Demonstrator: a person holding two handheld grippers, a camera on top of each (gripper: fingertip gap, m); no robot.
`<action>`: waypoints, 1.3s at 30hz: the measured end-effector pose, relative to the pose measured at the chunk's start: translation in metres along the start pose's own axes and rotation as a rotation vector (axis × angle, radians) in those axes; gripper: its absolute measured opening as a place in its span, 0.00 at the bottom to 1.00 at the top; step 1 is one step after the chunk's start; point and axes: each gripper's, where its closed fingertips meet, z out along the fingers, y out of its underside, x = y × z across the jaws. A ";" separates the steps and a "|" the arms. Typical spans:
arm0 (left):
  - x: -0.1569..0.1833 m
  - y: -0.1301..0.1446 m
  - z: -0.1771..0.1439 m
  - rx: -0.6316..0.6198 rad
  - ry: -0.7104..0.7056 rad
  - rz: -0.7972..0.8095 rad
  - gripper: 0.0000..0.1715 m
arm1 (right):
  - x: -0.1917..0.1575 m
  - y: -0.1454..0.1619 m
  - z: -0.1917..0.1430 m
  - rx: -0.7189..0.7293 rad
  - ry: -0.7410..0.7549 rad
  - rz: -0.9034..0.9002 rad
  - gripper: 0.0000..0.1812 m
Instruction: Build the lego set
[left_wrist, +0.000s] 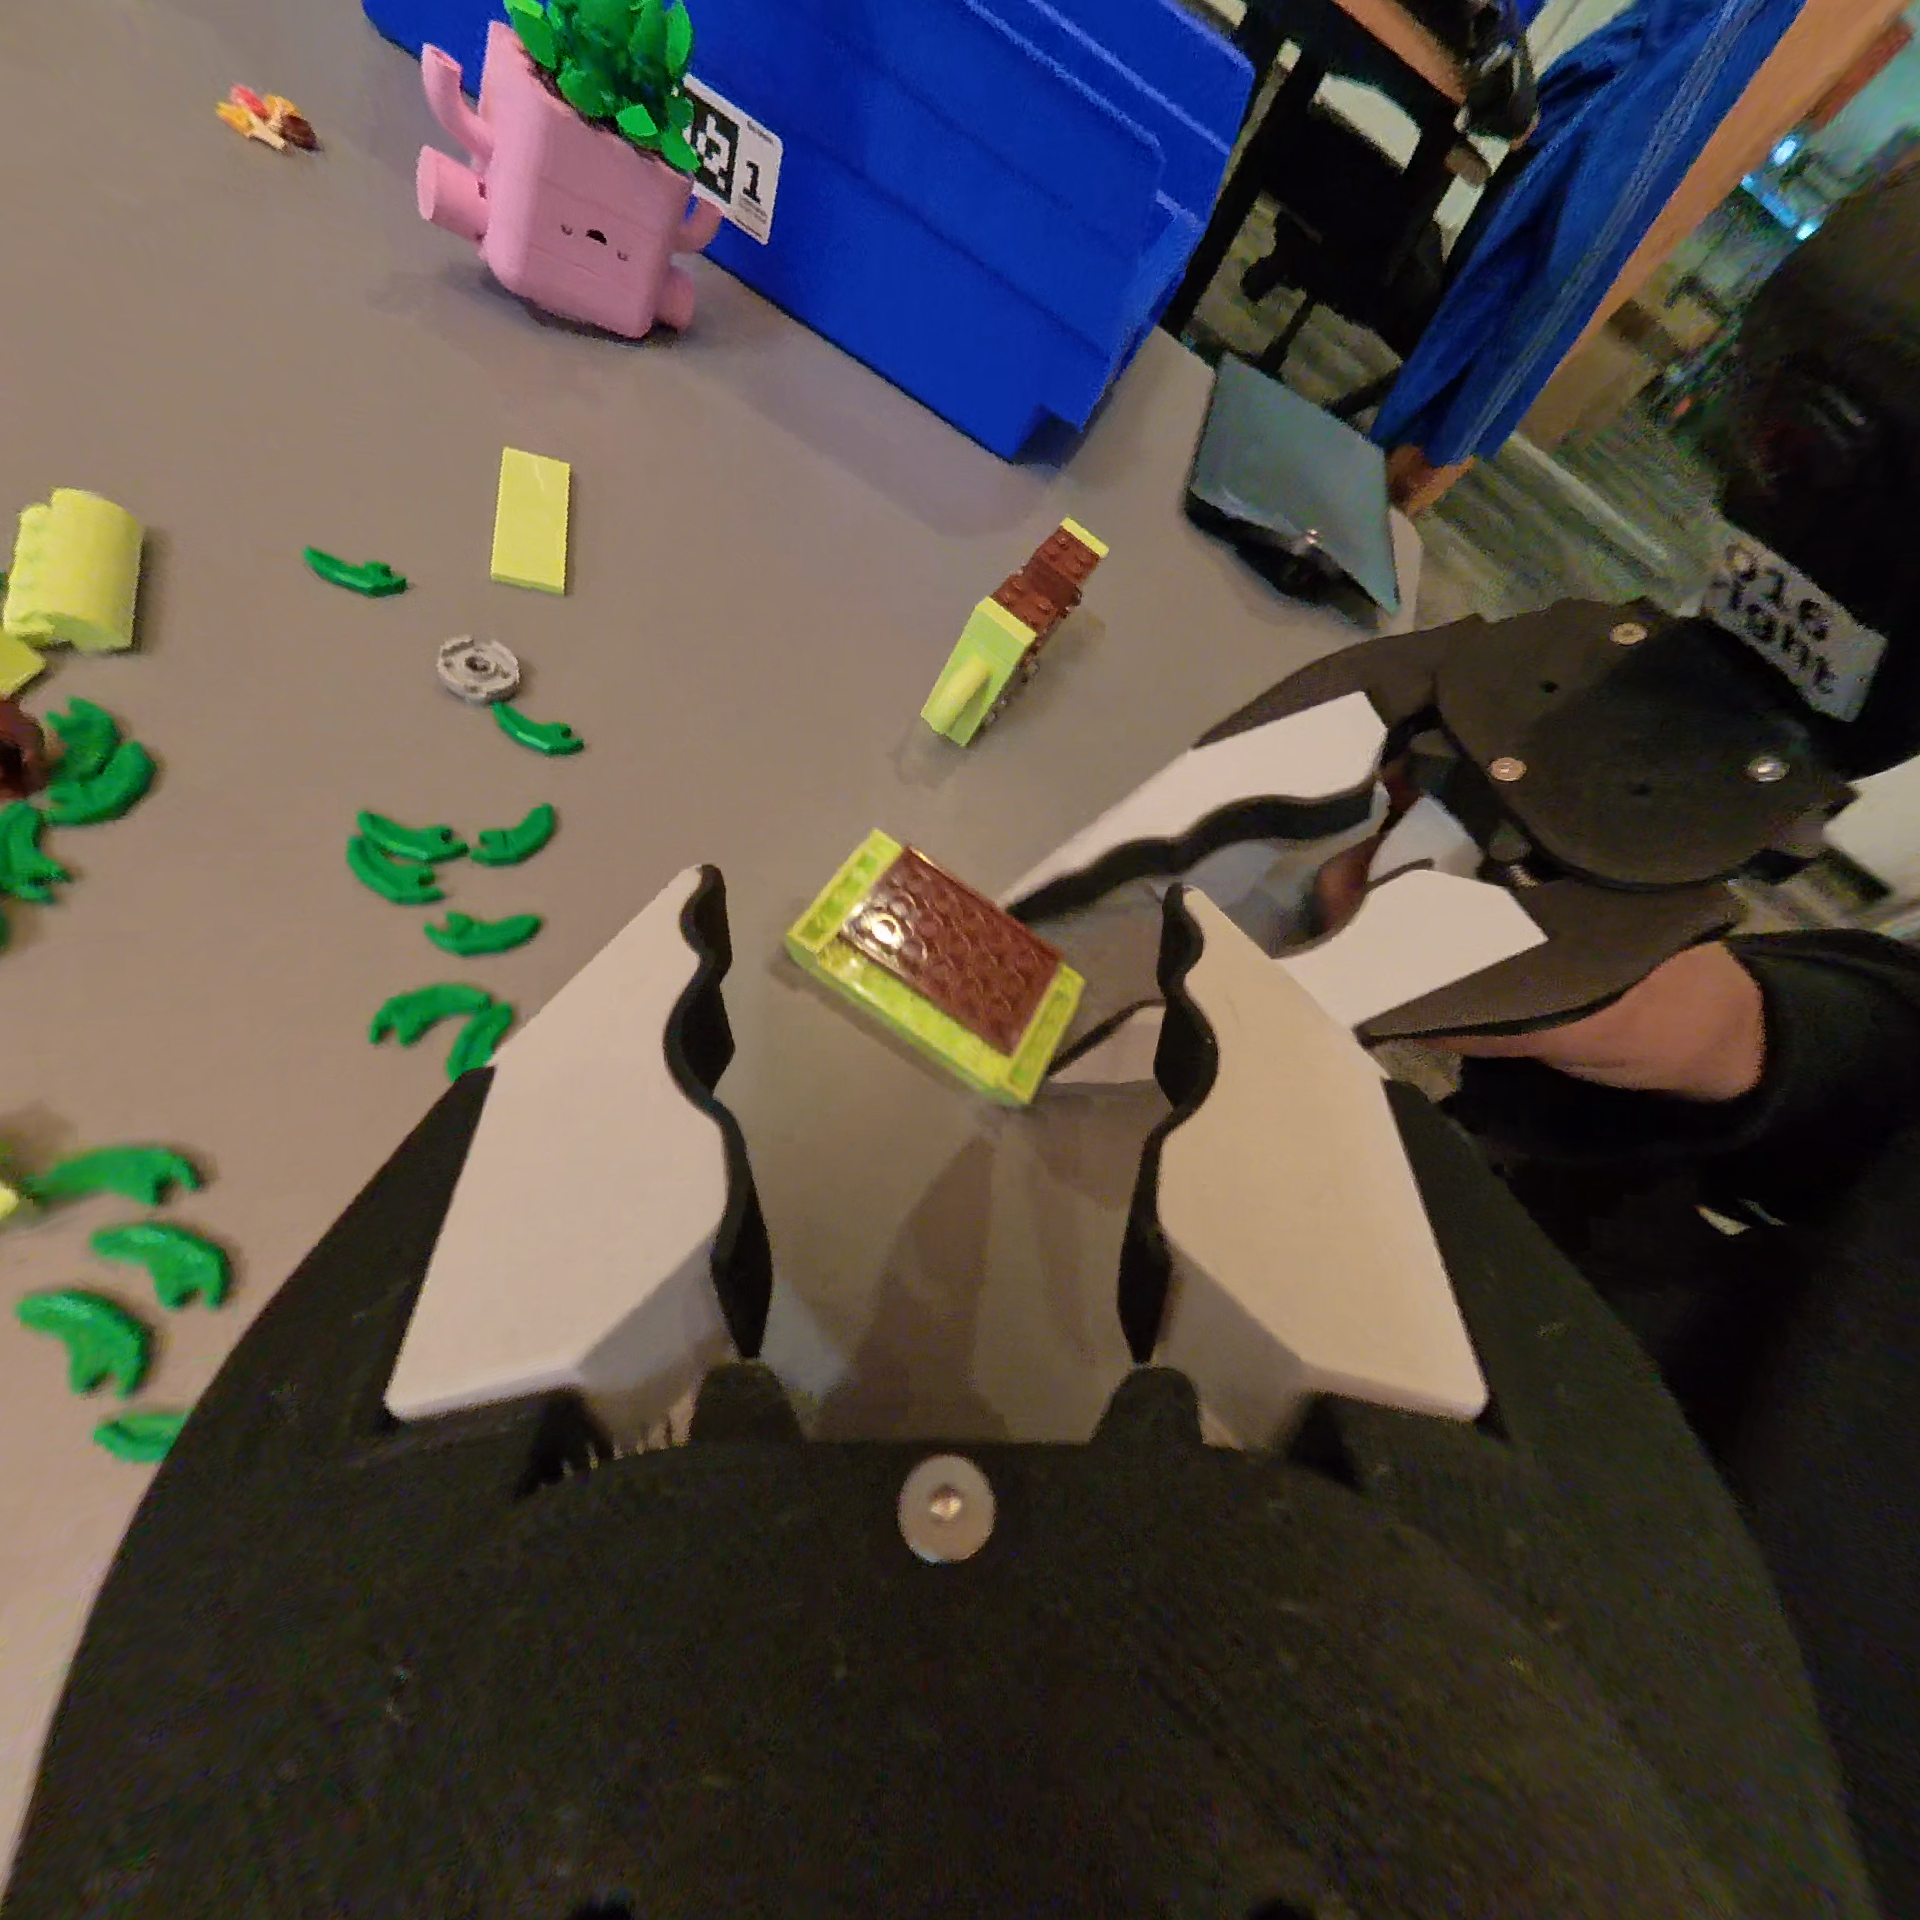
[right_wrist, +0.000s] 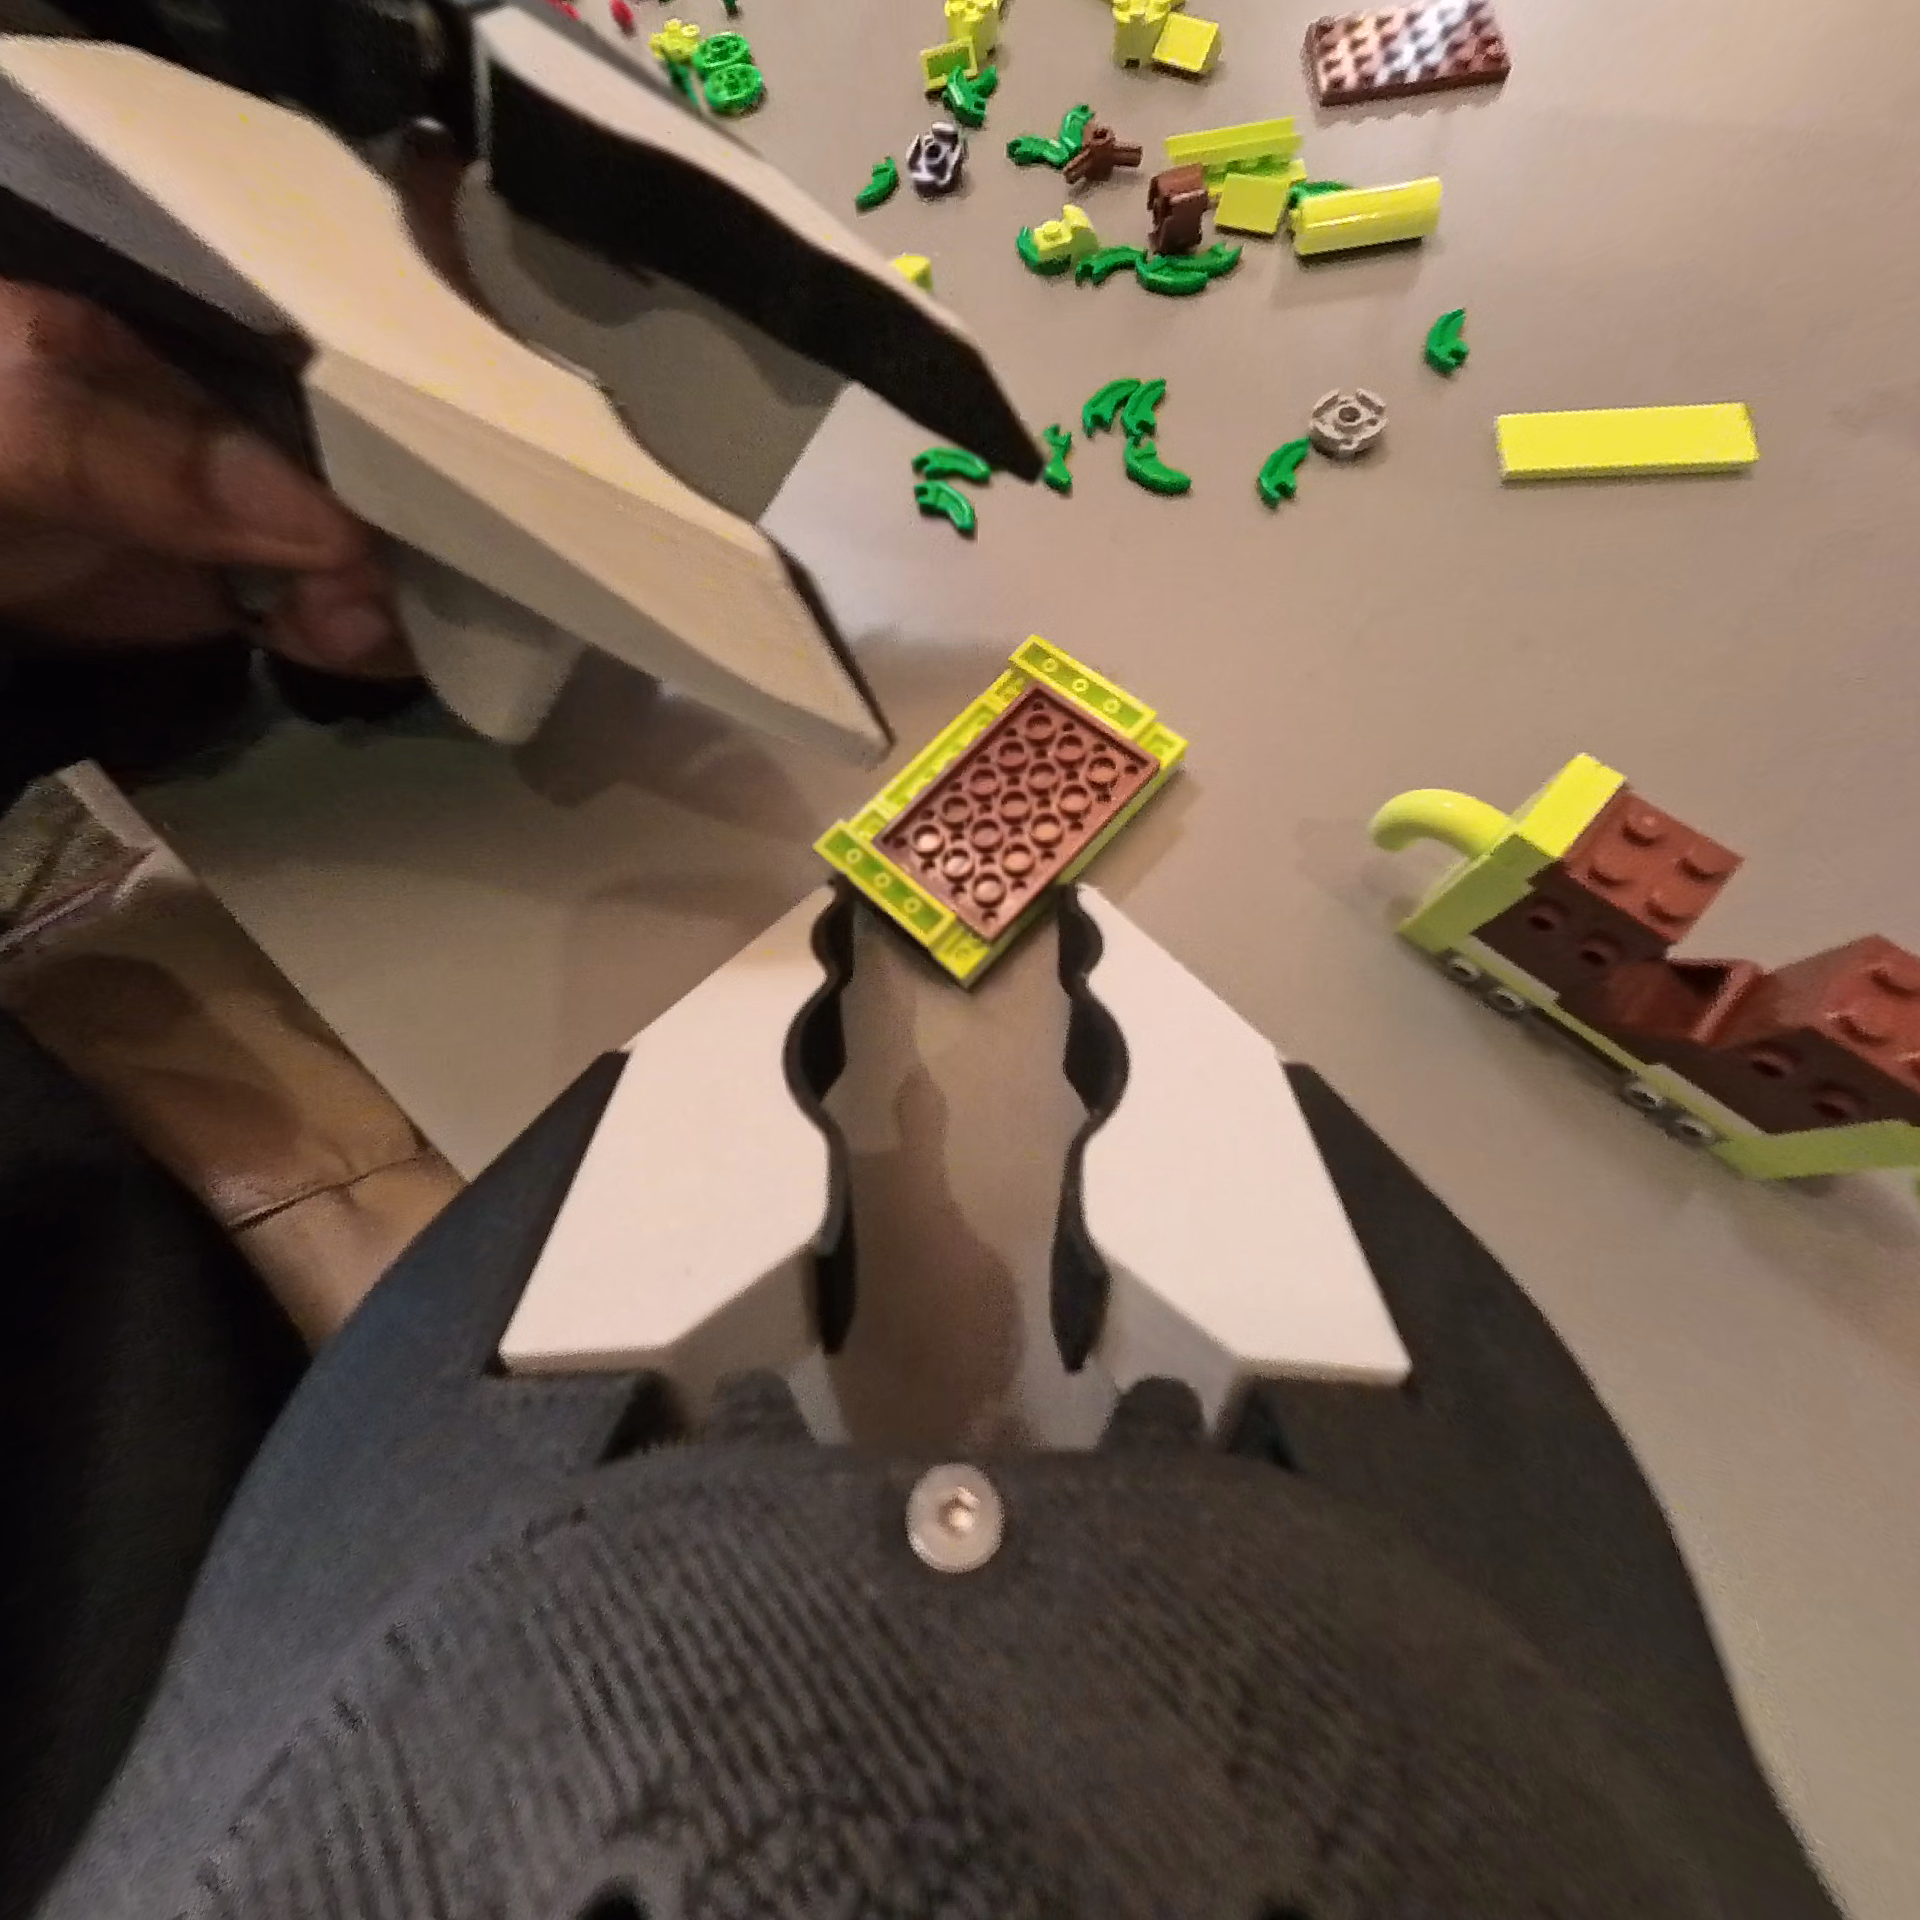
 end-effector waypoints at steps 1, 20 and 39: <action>-0.002 -0.002 0.005 -0.012 -0.005 0.020 0.48 | 0.000 0.001 -0.001 -0.004 -0.018 0.010 0.19; 0.033 0.060 -0.020 -0.182 -0.025 -0.065 0.42 | 0.025 0.010 -0.013 -0.012 0.064 -0.017 0.16; -0.148 -0.073 -0.235 -0.059 -0.996 0.392 0.24 | 0.026 -0.008 -0.019 0.063 0.103 -0.157 0.21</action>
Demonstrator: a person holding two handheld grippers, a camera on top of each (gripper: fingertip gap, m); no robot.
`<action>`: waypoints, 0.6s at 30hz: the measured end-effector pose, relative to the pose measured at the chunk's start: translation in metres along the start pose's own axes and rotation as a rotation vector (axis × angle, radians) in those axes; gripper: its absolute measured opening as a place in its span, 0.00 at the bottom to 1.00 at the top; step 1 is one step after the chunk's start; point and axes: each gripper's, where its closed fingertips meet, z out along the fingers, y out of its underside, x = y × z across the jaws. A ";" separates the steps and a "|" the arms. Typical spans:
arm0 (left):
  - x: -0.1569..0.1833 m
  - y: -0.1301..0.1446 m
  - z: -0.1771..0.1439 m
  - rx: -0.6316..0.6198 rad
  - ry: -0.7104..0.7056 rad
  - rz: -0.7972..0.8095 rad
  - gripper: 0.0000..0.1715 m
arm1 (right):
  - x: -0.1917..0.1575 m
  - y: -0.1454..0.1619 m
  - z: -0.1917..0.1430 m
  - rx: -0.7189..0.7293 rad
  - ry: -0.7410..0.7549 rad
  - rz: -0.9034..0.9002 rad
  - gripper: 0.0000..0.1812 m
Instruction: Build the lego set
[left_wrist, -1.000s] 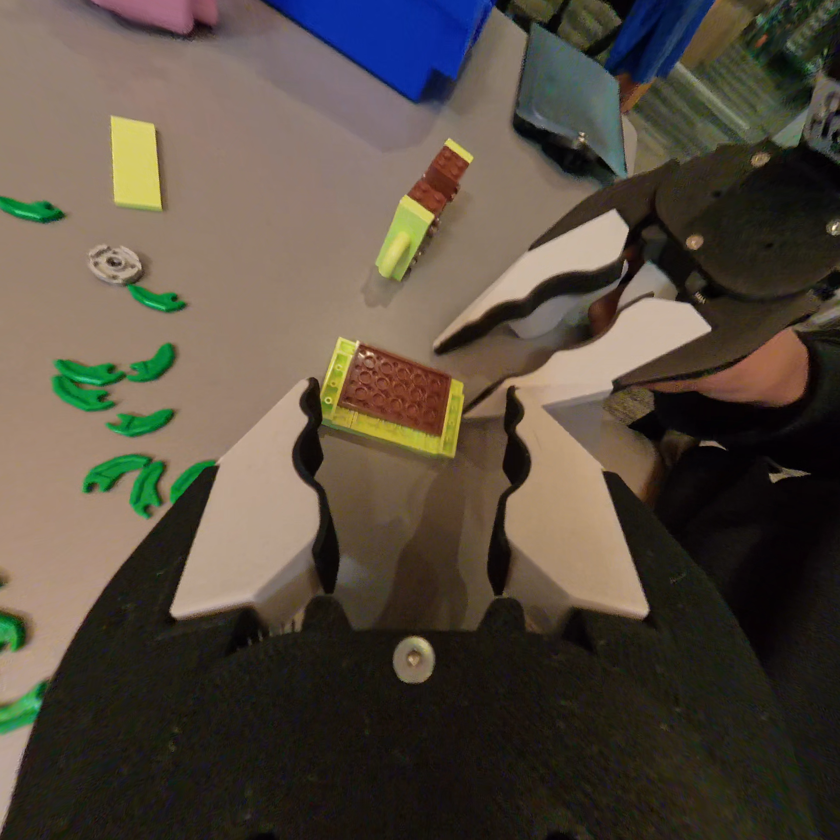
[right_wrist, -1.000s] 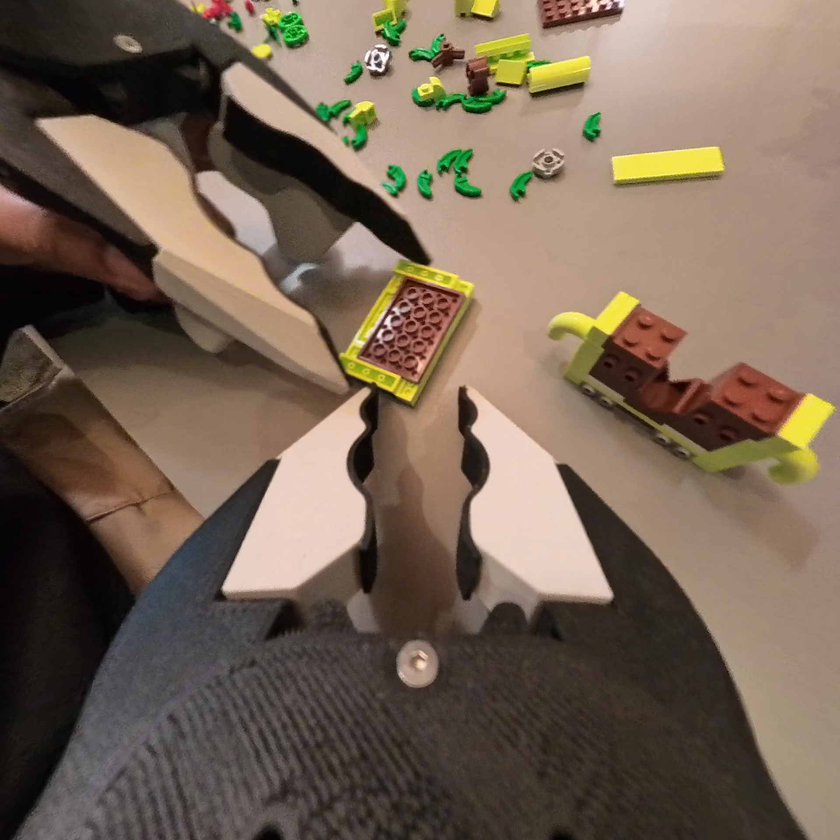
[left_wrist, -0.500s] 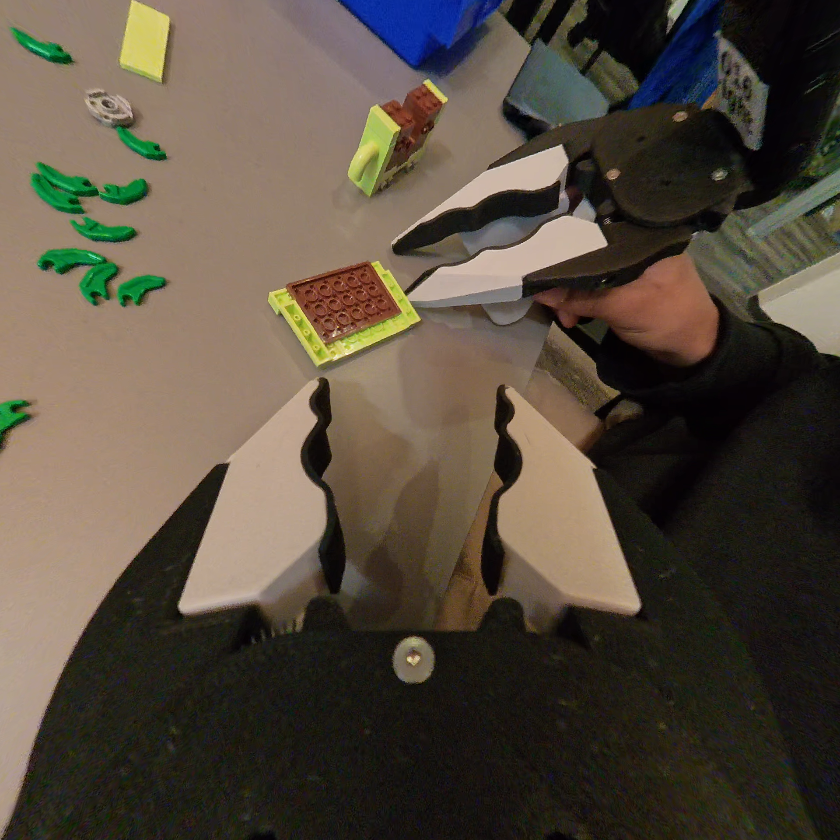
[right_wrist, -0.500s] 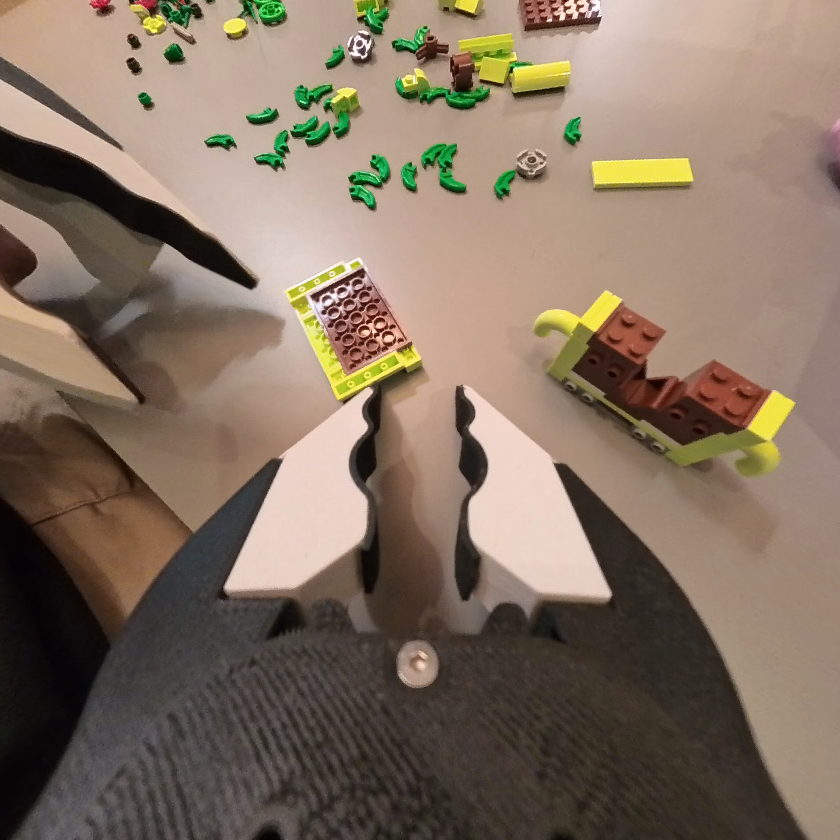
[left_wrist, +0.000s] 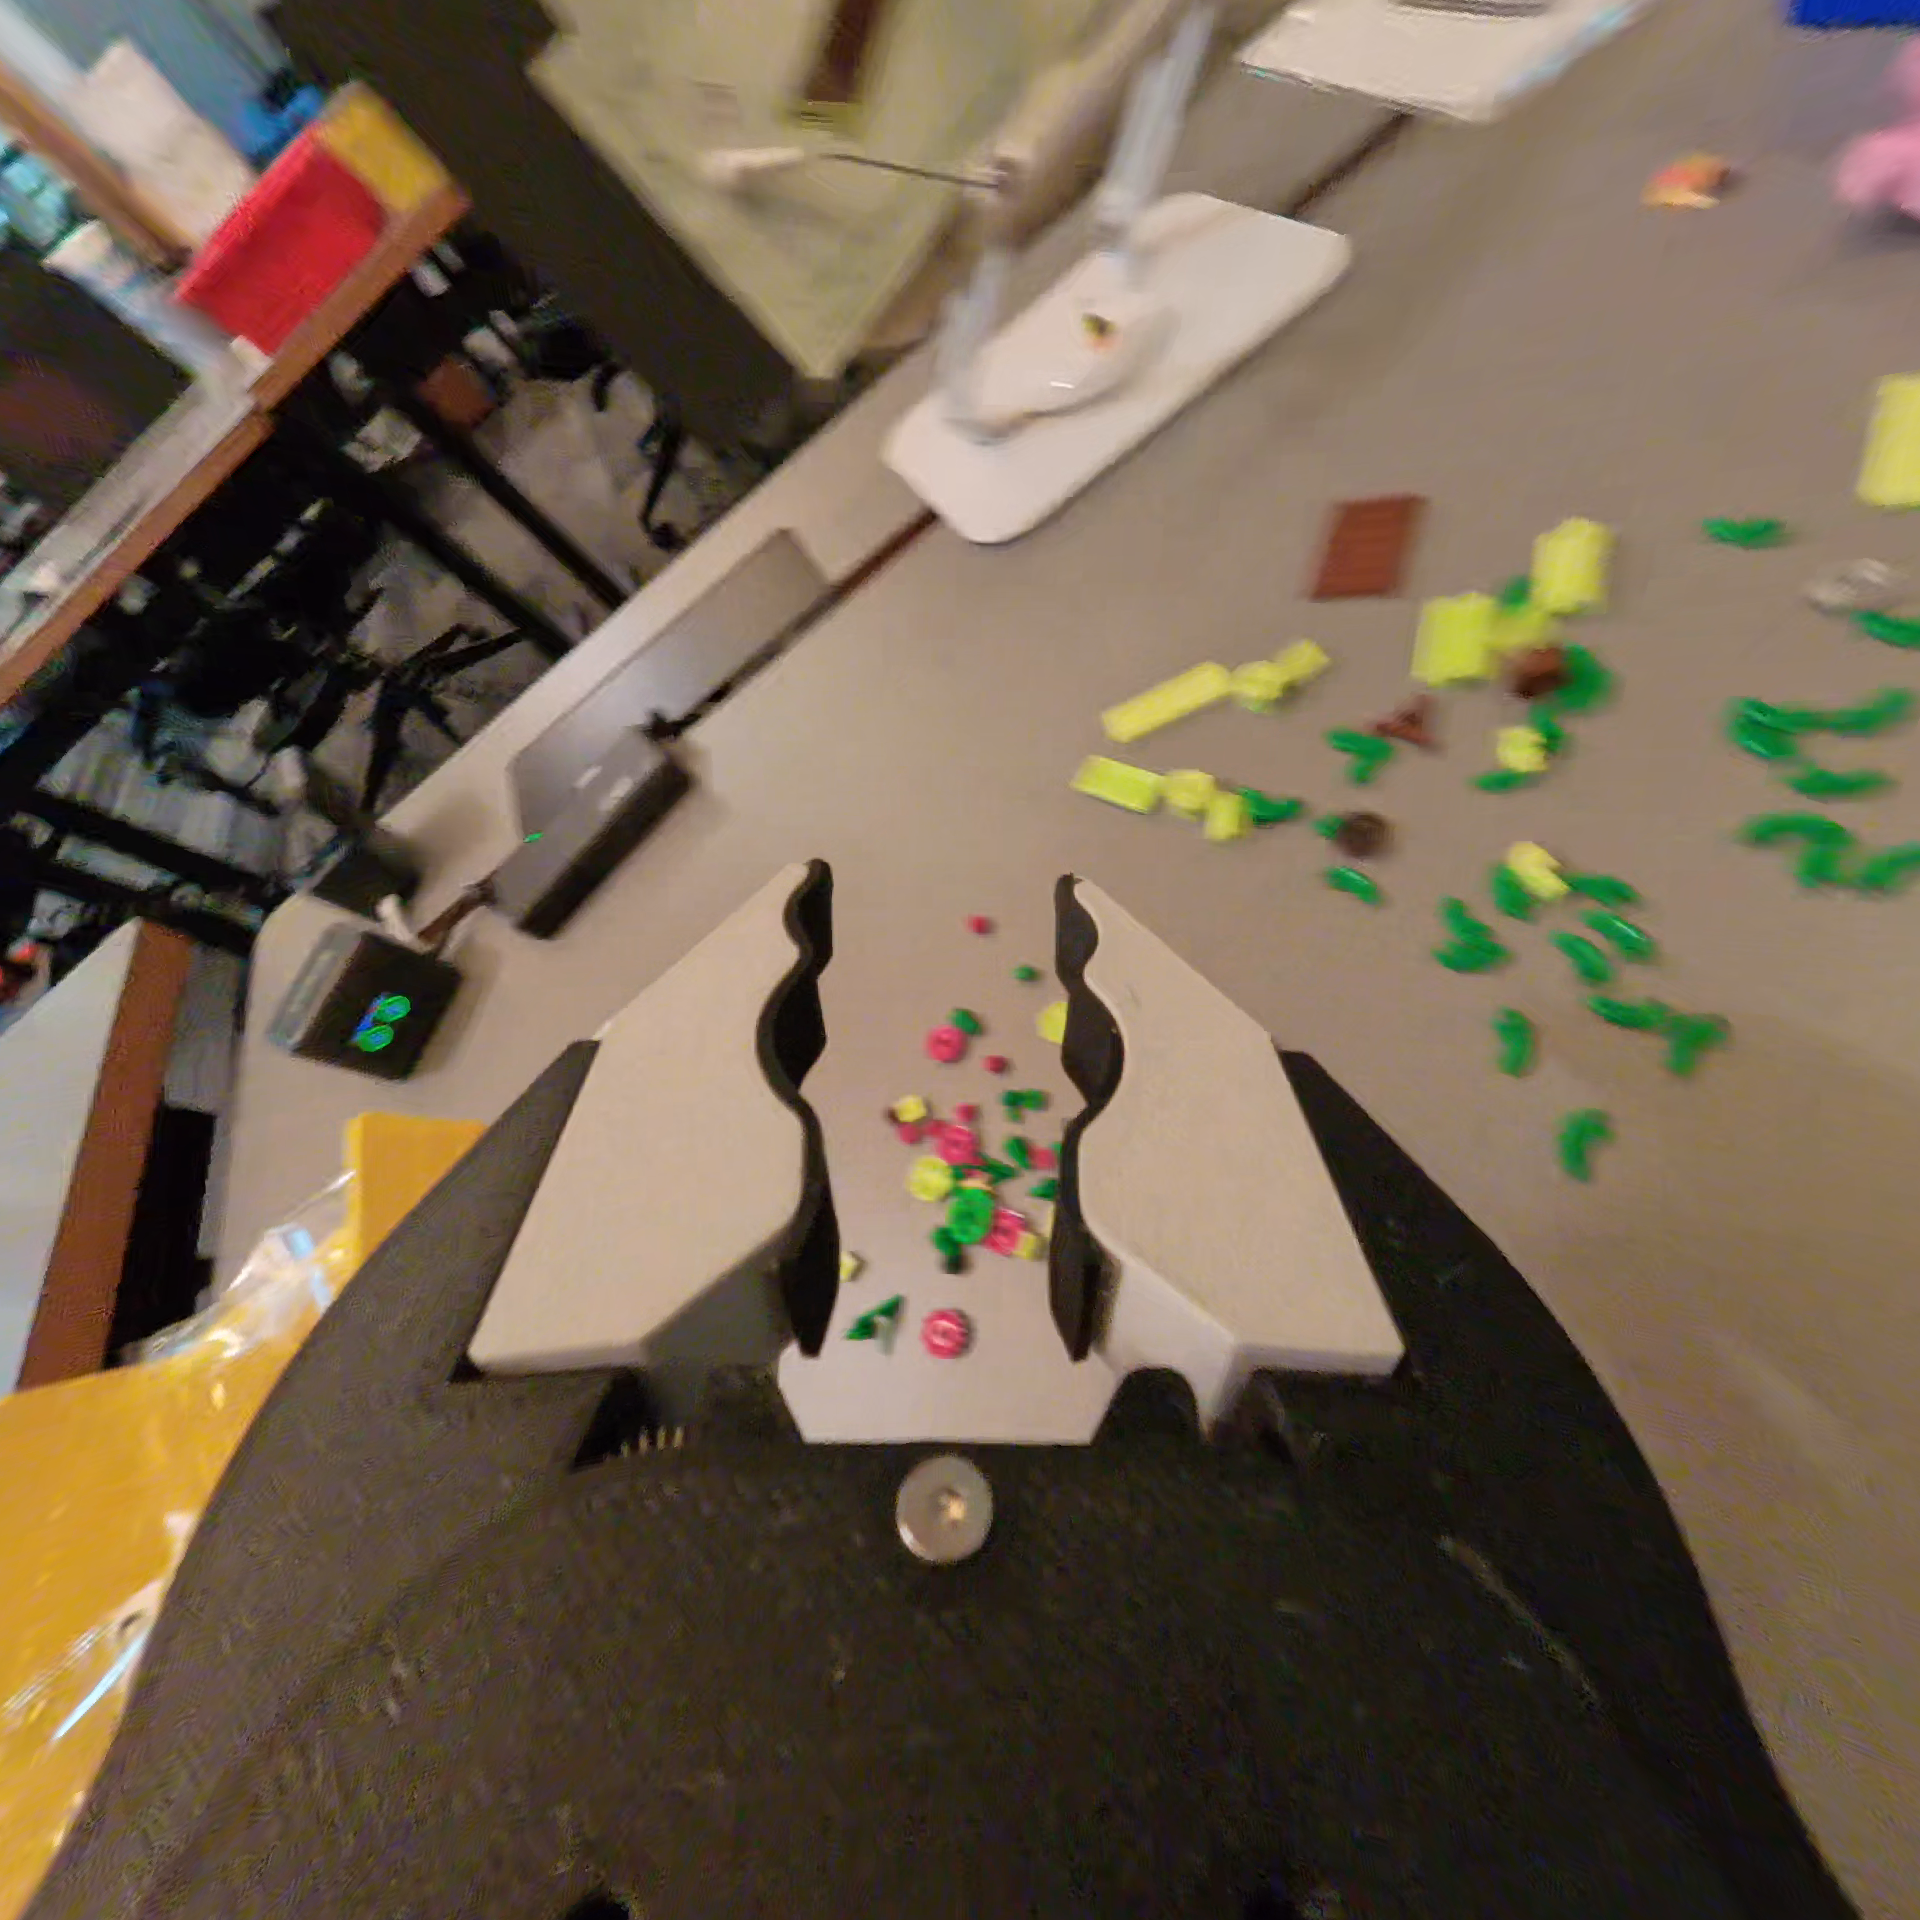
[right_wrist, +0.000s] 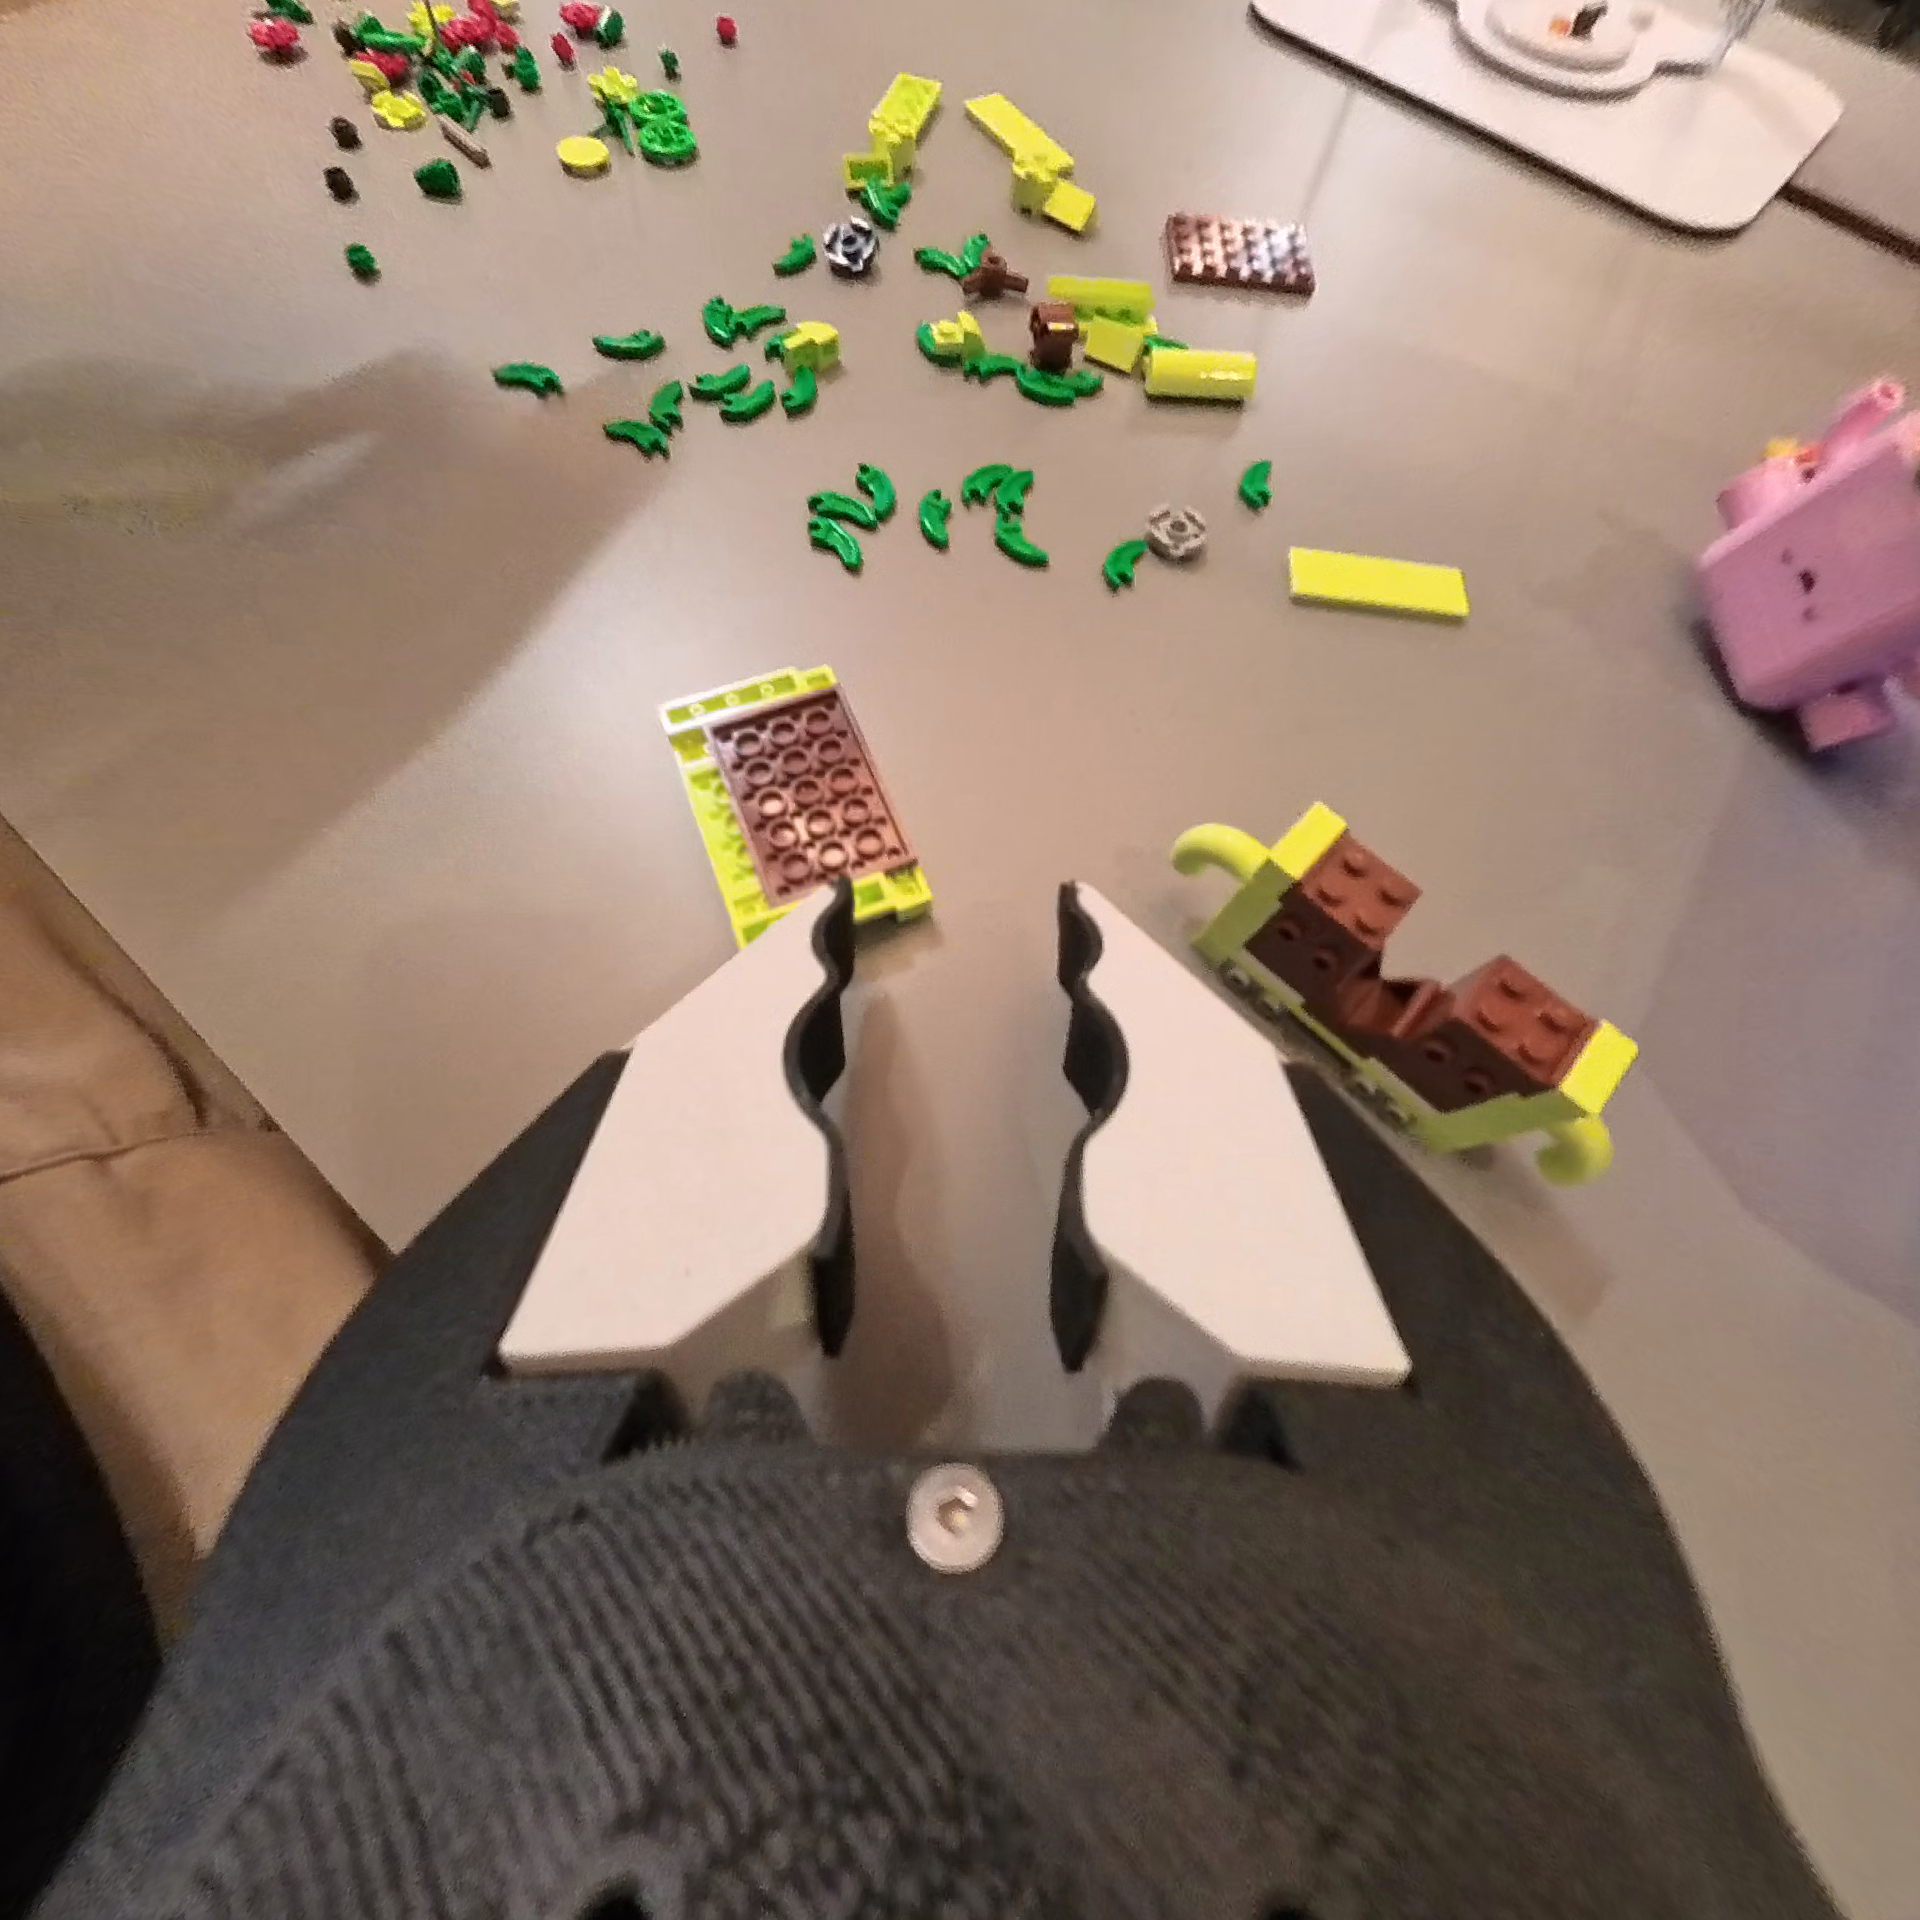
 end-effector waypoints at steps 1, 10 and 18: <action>-0.019 -0.003 0.002 0.003 -0.014 -0.048 0.23 | -0.001 -0.003 0.001 0.007 0.003 -0.007 0.20; -0.058 0.013 0.031 0.028 0.138 -0.445 0.04 | 0.002 -0.023 0.002 0.108 0.041 -0.035 0.16; -0.044 0.094 0.060 -0.270 0.263 -0.447 0.08 | 0.012 -0.044 0.002 0.222 0.068 -0.007 0.13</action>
